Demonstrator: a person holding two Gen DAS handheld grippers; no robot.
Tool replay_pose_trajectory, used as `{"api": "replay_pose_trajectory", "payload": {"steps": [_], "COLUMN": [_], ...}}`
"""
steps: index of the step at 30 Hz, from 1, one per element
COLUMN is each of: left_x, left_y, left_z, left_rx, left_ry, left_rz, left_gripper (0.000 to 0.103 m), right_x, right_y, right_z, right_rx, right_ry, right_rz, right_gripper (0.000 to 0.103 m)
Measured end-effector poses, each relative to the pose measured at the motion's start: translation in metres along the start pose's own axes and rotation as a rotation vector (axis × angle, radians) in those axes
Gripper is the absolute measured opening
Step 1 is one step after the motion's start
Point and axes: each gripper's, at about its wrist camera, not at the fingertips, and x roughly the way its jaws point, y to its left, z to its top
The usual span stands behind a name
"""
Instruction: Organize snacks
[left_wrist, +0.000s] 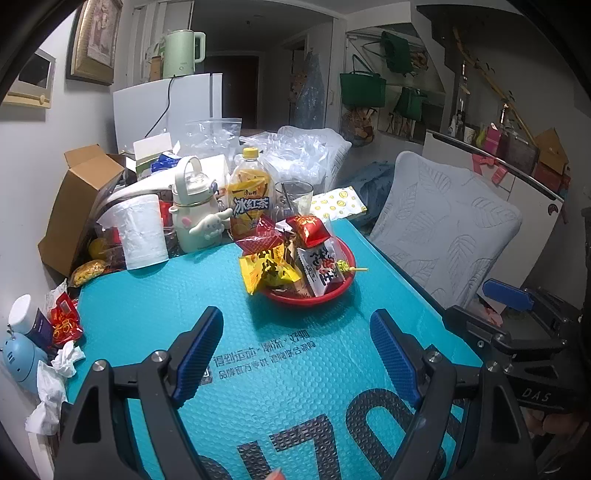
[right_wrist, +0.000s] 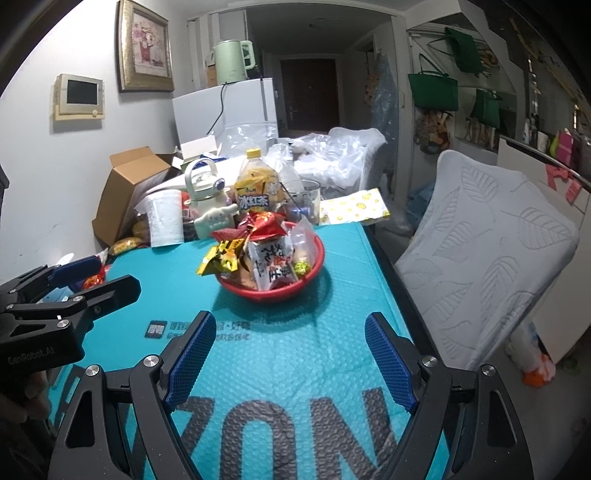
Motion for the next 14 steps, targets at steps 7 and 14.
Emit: {"api": "replay_pose_trajectory", "payload": {"steps": [7,14], "left_x": [0.0045,0.007], "left_y": [-0.0018,-0.0005], "left_z": [-0.0013,-0.0023], "left_rx": [0.014,0.02], "left_ry": [0.018,0.023], "left_rz": [0.022,0.041], "left_gripper": [0.081,0.081], "right_x": [-0.0006,-0.0022], "right_y": [-0.0019,-0.0044], "right_z": [-0.0034,-0.0046], "right_rx": [0.013,0.022], "right_ry": [0.005,0.002], "right_rz": [-0.019,-0.033], "right_gripper": [0.083,0.083]}}
